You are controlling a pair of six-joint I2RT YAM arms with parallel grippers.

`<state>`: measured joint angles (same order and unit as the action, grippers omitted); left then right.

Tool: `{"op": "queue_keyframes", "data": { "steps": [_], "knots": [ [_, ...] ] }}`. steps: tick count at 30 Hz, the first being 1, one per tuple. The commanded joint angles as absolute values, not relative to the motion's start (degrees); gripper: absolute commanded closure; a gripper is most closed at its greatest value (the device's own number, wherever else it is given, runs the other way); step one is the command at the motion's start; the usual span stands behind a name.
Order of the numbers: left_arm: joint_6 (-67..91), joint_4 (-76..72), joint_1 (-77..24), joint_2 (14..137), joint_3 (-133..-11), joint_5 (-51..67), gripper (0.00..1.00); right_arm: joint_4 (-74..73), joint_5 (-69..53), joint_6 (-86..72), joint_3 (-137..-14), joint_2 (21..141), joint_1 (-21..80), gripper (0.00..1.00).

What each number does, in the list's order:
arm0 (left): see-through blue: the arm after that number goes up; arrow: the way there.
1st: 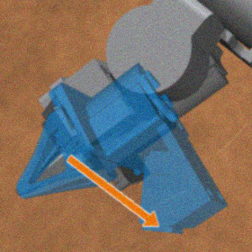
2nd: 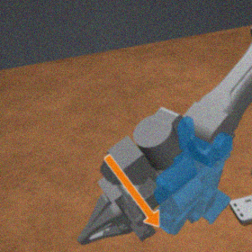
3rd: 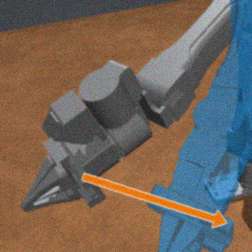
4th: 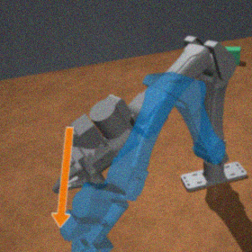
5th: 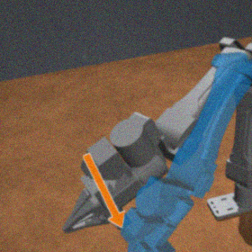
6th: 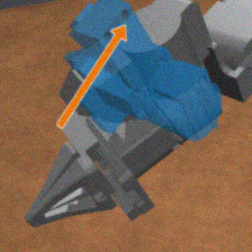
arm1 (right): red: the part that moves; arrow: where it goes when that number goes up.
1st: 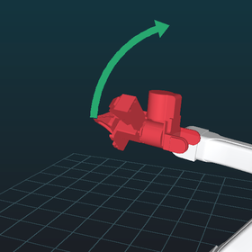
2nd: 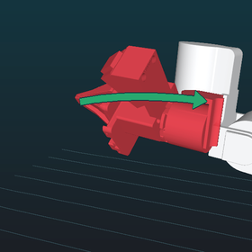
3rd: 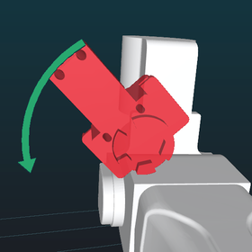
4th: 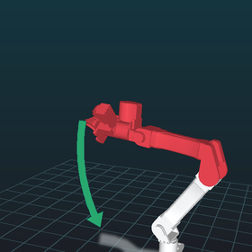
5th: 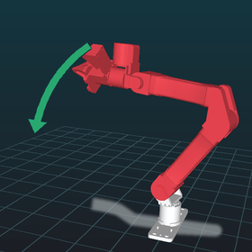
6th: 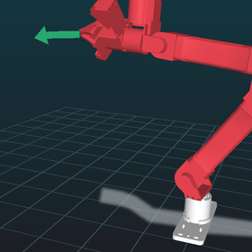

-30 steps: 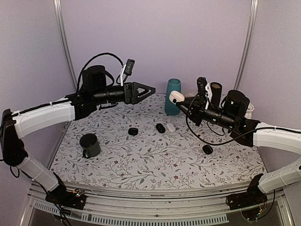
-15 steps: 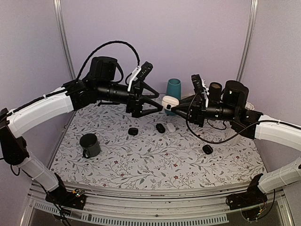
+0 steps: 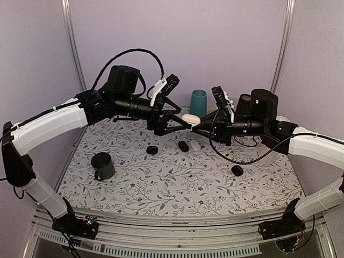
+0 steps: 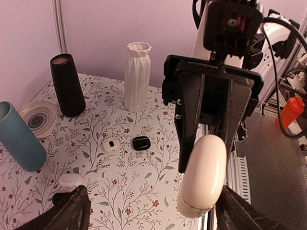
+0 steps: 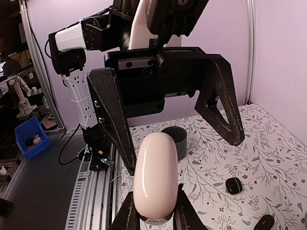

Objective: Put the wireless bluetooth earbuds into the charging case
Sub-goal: Open the charging case, then pick up the left earbud from the center of the board.

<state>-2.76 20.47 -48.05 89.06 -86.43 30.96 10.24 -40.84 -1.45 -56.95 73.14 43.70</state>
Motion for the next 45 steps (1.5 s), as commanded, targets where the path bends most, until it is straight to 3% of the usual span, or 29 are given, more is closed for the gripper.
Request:
{"op": "queue_keyframes", "data": {
  "steps": [1, 14, 33, 45],
  "knots": [
    [-0.4, 19.1, -47.6, 89.5, -87.9, 28.1, 0.1, 8.2, -41.0, 1.3, -58.9, 73.2, 44.8, 0.98],
    [9.6, 14.0, -44.6, 90.5, -86.9, 32.7, 0.1, 6.7, -37.9, 3.9, -58.7, 73.6, 46.4, 0.98],
    [11.8, 6.9, -43.7, 85.3, -79.6, 36.5, 0.1, 13.2, -33.1, -3.0, -56.2, 75.4, 44.6, 0.97],
    [12.5, 5.3, -41.4, 79.0, -69.3, 27.5, 0.1, 18.0, -30.6, -3.3, -53.3, 74.7, 44.2, 0.98]
  ]
}}
